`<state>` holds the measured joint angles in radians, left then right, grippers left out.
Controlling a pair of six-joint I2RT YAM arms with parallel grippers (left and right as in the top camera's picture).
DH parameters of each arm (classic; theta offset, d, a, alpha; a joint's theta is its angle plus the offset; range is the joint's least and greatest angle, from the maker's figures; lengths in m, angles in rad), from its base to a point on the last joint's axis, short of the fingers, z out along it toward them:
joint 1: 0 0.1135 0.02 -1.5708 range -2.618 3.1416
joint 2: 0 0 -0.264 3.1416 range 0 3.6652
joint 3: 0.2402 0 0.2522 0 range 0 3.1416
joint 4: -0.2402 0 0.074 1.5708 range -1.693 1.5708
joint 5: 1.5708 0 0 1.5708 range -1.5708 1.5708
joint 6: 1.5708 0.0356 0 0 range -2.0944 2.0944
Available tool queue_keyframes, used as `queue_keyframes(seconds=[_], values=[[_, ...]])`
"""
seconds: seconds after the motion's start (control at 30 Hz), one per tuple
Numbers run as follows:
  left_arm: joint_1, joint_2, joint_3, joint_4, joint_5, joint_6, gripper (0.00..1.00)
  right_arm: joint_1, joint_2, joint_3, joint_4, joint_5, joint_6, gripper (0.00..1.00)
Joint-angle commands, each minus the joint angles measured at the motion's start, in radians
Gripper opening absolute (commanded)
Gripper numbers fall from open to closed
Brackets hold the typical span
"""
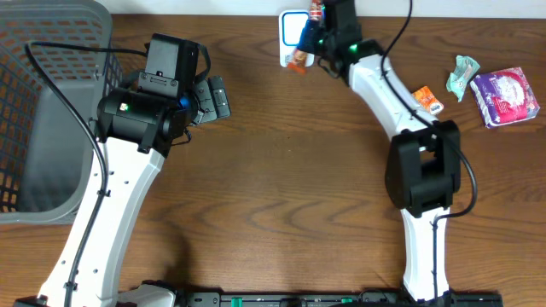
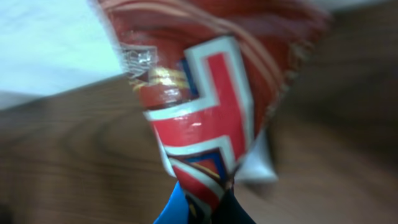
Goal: Scan the item barcode
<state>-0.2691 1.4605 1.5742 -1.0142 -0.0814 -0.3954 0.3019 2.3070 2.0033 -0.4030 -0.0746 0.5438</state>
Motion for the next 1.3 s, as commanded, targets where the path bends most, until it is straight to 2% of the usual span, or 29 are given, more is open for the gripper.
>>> queue_keyframes(seconds=[0.0, 0.1, 0.27, 0.37, 0.4, 0.47, 0.53, 0.57, 0.67, 0.7, 0.73, 0.83, 0.9, 1.13, 1.27], values=[[0.004, -0.002, 0.014, -0.003, -0.009, 0.006, 0.98, -0.076, -0.036, 0.126, -0.125, 0.109, -0.016, 0.01], [0.004, -0.002, 0.014, -0.003, -0.009, 0.006, 0.98, -0.156, -0.050, 0.224, -0.304, 0.188, -0.151, 0.01], [0.004, -0.002, 0.014, -0.002, -0.009, 0.006, 0.98, -0.292, -0.051, 0.294, -0.558, 0.307, -0.533, 0.01], [0.004, -0.002, 0.014, -0.003, -0.009, 0.006, 0.98, -0.361, -0.042, 0.283, -0.648, 0.424, -0.633, 0.01], [0.004, -0.002, 0.014, -0.002, -0.009, 0.006, 0.98, -0.381, -0.037, 0.277, -0.660, 0.442, -0.636, 0.01], [0.004, -0.002, 0.014, -0.003, -0.009, 0.006, 0.98, -0.417, -0.034, 0.264, -0.669, 0.441, -0.632, 0.12], [0.004, -0.002, 0.014, -0.002, -0.009, 0.006, 0.98, -0.444, -0.034, 0.253, -0.668, 0.439, -0.568, 0.36], [0.004, -0.002, 0.014, -0.003, -0.009, 0.006, 0.98, -0.456, -0.034, 0.253, -0.675, 0.439, -0.528, 0.41], [0.004, -0.002, 0.014, -0.002, -0.009, 0.006, 0.98, -0.465, -0.041, 0.254, -0.695, 0.440, -0.514, 0.48], [0.004, -0.002, 0.014, -0.003, -0.009, 0.006, 0.98, -0.465, -0.048, 0.254, -0.706, 0.439, -0.514, 0.59], [0.004, -0.002, 0.014, -0.002, -0.009, 0.006, 0.98, -0.463, -0.058, 0.254, -0.716, 0.439, -0.507, 0.79], [0.004, -0.002, 0.014, -0.003, -0.009, 0.006, 0.98, -0.454, -0.105, 0.254, -0.755, 0.439, -0.422, 0.84], [0.004, -0.002, 0.014, -0.003, -0.009, 0.006, 0.98, -0.445, -0.160, 0.254, -0.792, 0.433, -0.360, 0.99], [0.004, -0.002, 0.014, -0.002, -0.009, 0.006, 0.98, -0.419, -0.398, 0.253, -0.920, 0.188, -0.284, 0.99], [0.004, -0.002, 0.014, -0.003, -0.009, 0.006, 0.98, -0.372, -0.536, 0.226, -0.999, 0.151, -0.232, 0.99]])
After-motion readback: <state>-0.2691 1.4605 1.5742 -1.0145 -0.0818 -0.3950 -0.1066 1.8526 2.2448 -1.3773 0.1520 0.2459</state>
